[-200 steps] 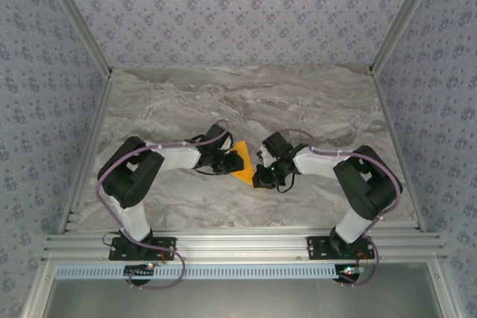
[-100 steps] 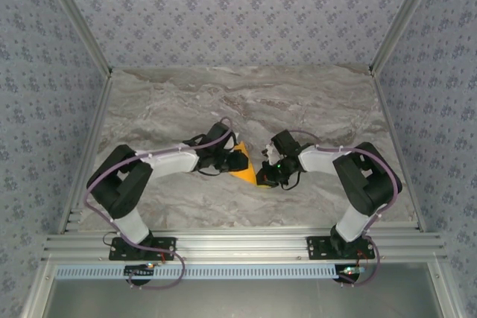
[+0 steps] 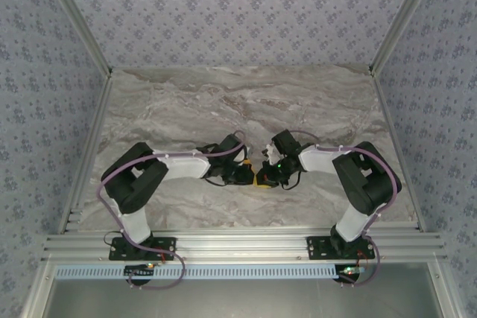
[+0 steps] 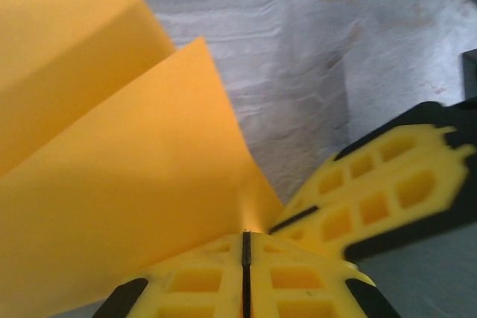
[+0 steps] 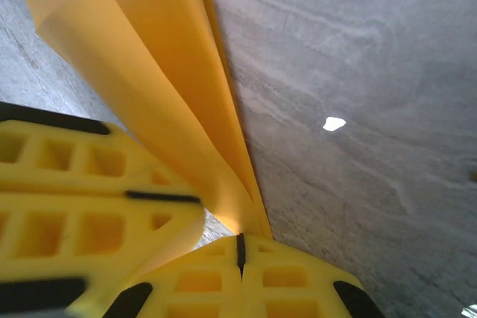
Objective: Fold a paper plane with a square sheet of paper (fold left side to right side)
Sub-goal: Third fold the triangle at the center of the table.
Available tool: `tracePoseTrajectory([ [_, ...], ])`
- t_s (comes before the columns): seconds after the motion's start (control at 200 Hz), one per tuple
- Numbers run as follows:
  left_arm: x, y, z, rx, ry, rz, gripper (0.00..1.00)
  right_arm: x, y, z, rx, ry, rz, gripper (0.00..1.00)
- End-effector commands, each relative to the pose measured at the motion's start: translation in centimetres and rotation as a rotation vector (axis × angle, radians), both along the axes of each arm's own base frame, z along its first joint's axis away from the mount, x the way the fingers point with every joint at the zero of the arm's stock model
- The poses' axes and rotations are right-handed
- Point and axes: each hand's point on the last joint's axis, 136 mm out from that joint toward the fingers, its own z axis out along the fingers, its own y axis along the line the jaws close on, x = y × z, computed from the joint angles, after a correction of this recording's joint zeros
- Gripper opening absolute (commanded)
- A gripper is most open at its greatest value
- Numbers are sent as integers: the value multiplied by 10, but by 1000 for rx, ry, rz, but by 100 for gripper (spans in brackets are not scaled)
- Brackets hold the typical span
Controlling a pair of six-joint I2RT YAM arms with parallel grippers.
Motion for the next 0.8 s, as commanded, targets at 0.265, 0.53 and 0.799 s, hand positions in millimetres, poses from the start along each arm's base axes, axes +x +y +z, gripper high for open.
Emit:
tracePoseTrajectory([
  [0.265,12,7,-12,42,-12,47,6,-23,-27,-38,-165,86,9,0],
  [0.53,25,39,-19,123,-16,121,6,-23,-30,-39,-183,87,20,0],
  [0.799,36,67,-16,146,-25,168,6,-22,-27,-35,-155,77,30,0],
])
